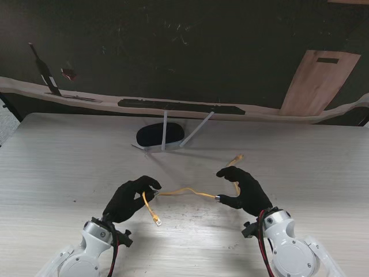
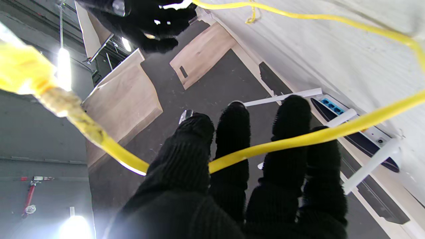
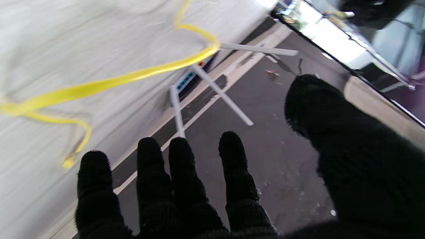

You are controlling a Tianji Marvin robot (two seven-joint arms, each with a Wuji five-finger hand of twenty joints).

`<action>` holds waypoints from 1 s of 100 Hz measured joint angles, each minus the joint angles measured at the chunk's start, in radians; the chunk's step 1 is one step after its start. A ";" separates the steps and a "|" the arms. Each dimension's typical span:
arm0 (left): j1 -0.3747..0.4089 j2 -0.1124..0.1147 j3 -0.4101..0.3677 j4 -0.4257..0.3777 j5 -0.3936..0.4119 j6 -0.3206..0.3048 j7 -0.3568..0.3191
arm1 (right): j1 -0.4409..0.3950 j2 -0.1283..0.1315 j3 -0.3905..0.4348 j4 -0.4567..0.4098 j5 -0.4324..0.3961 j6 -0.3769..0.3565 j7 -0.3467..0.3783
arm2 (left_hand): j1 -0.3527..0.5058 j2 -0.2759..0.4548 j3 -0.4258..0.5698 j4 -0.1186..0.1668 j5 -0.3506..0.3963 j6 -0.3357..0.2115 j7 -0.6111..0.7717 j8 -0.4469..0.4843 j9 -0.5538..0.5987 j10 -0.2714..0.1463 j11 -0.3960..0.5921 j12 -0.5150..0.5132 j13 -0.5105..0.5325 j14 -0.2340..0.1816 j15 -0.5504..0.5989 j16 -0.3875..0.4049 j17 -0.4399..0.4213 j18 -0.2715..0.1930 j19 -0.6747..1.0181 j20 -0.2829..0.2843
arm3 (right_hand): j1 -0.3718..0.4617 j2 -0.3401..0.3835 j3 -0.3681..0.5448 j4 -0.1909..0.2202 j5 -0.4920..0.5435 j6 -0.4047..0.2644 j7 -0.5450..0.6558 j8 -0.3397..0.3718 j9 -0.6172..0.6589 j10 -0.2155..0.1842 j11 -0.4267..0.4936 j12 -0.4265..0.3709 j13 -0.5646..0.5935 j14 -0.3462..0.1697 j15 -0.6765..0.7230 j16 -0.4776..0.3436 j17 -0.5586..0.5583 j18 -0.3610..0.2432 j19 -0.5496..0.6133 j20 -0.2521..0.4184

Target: Untangle the Ethernet cable and plug it into the router

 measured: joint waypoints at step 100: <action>-0.038 -0.013 0.107 -0.044 -0.133 0.198 0.035 | 0.097 0.000 -0.248 -0.002 0.030 0.064 -0.005 | -0.077 0.000 -0.015 0.000 0.021 0.041 0.089 0.025 0.139 0.001 0.092 -0.028 0.457 -0.087 0.657 0.099 0.704 0.142 0.632 0.091 | 0.097 -0.098 0.135 -0.004 0.216 0.102 -0.017 -0.013 0.258 0.007 0.041 0.008 0.263 0.044 0.138 0.000 0.238 0.055 0.013 -0.055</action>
